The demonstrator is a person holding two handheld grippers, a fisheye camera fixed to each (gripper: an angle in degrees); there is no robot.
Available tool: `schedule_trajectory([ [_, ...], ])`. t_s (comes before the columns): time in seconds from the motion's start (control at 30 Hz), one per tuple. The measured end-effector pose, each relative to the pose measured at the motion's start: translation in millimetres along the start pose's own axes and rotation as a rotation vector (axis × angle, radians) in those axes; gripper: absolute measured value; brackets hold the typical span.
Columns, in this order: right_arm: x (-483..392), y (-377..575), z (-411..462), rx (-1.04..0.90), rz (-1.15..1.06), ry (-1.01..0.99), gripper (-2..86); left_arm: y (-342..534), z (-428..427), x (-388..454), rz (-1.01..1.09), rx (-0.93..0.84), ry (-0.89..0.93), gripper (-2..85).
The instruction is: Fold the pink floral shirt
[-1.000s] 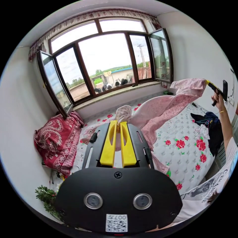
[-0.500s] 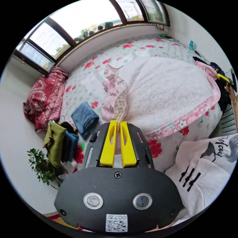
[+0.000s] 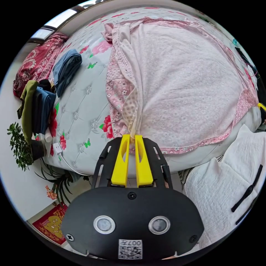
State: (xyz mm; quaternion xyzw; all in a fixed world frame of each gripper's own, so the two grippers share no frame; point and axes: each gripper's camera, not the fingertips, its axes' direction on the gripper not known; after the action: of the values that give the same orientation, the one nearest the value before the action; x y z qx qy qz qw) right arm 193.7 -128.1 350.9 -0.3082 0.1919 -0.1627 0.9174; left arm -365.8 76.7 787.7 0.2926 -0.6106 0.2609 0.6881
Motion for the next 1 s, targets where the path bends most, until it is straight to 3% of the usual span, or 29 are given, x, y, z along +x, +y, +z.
schedule_trajectory([
  [0.17, 7, -6, -37, 0.083, 0.026, 0.009, 4.5, 15, -24, -23, -0.098, 0.053, -0.009, 2.6],
  [0.33, -10, -61, -53, 0.261, -0.075, -0.032, 7.6, -5, -66, 11, 0.029, 0.152, -0.054, 0.5],
  [0.47, -40, -121, -18, 0.151, -0.255, 0.001, 7.2, -38, -76, 58, 0.205, 0.167, -0.045, -0.4],
  [0.6, -57, -162, 45, -0.092, -0.37, 0.033, 3.1, -55, -63, 70, 0.214, 0.077, -0.257, -0.8],
  [0.7, -68, -151, 59, -0.209, -0.428, 0.069, 0.6, -43, -29, 19, 0.103, -0.045, -0.357, -0.9],
  [0.77, -73, -130, 45, -0.196, -0.461, -0.001, 0.2, -28, -19, -26, -0.018, -0.091, -0.297, -0.9],
  [0.9, -57, -75, 42, -0.34, -0.372, -0.159, 0.2, 9, -33, -113, -0.283, 0.002, -0.067, -0.5],
  [1.0, -38, -51, 25, -0.257, -0.249, -0.255, 0.8, 30, -56, -135, -0.357, 0.082, -0.051, 1.5],
])
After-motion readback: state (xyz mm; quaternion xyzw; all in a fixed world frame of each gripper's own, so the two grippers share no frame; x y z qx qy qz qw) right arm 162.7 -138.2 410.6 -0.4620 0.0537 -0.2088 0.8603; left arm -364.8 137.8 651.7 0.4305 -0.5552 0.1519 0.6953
